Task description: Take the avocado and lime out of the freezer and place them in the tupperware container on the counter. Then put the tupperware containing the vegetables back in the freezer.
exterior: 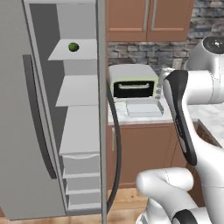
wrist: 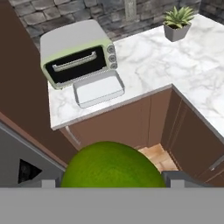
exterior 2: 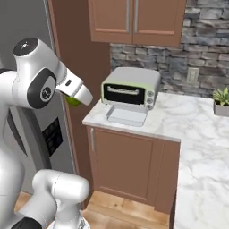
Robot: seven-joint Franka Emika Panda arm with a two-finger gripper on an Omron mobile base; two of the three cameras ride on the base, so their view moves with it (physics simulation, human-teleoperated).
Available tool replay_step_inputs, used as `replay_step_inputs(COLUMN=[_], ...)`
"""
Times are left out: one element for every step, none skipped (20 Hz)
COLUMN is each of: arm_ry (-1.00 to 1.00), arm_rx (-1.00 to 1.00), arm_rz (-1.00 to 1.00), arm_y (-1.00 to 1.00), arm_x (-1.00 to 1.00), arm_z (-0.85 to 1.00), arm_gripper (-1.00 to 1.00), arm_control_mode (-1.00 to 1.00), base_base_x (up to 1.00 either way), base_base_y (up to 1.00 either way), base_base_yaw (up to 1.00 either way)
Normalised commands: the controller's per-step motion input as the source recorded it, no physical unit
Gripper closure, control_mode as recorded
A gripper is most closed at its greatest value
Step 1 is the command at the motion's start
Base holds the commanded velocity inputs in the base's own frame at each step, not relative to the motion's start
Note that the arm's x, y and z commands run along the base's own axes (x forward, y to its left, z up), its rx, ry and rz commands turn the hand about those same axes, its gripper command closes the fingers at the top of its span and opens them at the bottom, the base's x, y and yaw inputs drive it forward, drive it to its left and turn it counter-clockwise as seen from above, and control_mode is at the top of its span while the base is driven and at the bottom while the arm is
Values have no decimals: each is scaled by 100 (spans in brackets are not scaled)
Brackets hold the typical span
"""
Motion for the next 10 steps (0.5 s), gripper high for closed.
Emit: replay_step_inputs(arm_ry=[0, 0, 0, 0, 0, 0, 0, 0, 0, 0], arm_rx=[0, 0, 0, 0, 0, 0, 0, 0, 0, 0], arm_rz=[0, 0, 0, 0, 0, 0, 0, 0, 0, 0], arm_y=[0, 0, 0, 0, 0, 0, 0, 0, 0, 0], arm_x=[0, 0, 0, 0, 0, 0, 0, 0, 0, 0], arm_z=[0, 0, 0, 0, 0, 0, 0, 0, 0, 0], arm_gripper=[100, 100, 100, 100, 100, 100, 100, 100, 100, 100], arm_control_mode=[100, 100, 100, 100, 100, 100, 100, 100, 100, 100], base_base_x=[-51, -69, -76, -78, -78, -63, -41, -30, -11, 0], base_base_y=[-30, -34, -38, -38, -39, -44, -48, -51, -56, -60], base_base_yaw=[5, 3, 2, 1, 0, 0, 0, 0, 0, 0])
